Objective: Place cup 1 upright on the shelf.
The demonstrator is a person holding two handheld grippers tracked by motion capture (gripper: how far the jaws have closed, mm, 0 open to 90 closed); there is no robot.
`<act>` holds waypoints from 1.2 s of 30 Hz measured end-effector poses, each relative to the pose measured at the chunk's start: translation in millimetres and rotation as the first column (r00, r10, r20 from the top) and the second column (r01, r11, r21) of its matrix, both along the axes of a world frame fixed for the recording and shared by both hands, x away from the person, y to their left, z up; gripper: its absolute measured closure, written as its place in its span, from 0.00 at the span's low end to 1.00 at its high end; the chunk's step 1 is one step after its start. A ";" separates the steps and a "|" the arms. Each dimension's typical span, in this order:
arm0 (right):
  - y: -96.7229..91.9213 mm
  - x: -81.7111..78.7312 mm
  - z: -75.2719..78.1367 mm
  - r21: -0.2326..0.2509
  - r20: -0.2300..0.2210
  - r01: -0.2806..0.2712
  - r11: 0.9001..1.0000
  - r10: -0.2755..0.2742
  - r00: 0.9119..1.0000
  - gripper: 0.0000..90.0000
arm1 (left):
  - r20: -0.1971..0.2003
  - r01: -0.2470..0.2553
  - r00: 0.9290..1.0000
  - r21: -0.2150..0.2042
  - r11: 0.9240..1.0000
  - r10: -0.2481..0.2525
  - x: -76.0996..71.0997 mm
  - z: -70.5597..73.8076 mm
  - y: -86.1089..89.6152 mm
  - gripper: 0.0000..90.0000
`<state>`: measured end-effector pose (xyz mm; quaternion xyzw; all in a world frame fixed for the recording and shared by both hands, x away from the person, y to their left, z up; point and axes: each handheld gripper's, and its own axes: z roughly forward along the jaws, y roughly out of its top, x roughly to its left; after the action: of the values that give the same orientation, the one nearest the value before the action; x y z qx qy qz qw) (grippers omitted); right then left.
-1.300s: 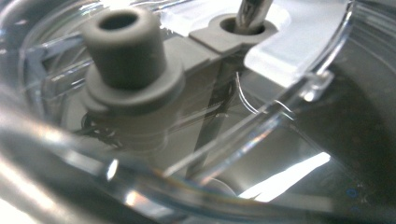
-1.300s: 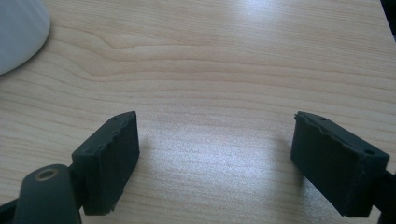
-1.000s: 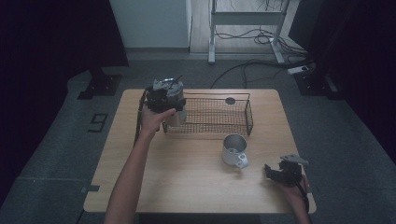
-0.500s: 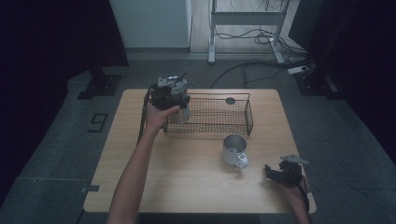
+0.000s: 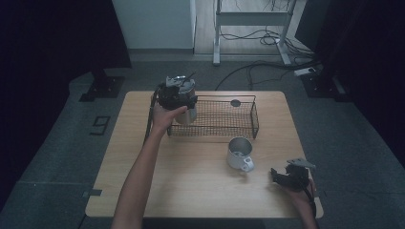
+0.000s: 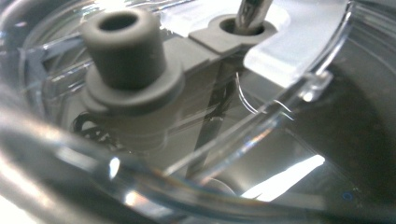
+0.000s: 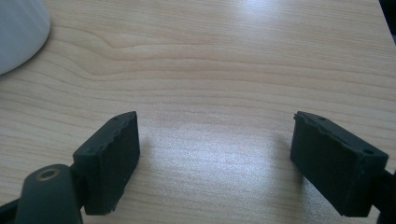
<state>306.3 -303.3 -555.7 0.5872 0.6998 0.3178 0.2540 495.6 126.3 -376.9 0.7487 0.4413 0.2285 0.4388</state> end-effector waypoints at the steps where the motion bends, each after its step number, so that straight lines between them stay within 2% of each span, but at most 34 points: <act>1: 0.0 0.0 0.0 0.000 0.000 0.000 1.000 0.000 1.000 0.17 | -0.001 -0.001 1.000 -0.001 1.000 0.001 0.8 -0.2 -0.1 0.04; 20: 0.1 0.1 0.0 -0.002 0.000 0.000 1.000 0.000 1.000 0.17 | -0.006 -0.006 1.000 -0.009 1.000 0.006 18.5 -5.1 -5.3 0.04; 31: 0.1 0.1 0.0 0.000 0.000 0.000 1.000 0.000 1.000 0.17 | -0.024 -0.021 0.999 0.004 1.000 0.022 29.2 -19.1 -10.0 0.04; 34: 0.1 0.1 0.0 0.000 0.000 0.000 1.000 0.000 1.000 0.17 | -0.010 -0.019 1.000 0.025 1.000 0.019 32.0 -22.2 -12.3 0.04; 36: 0.1 0.1 0.0 -0.001 0.000 0.000 1.000 0.000 1.000 0.17 | -0.011 -0.022 1.000 0.016 1.000 0.022 33.0 -23.4 -12.4 0.04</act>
<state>306.3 -303.3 -555.8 0.5869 0.7000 0.3176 0.2543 528.6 113.8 -400.3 0.7485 0.4501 0.2326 0.4278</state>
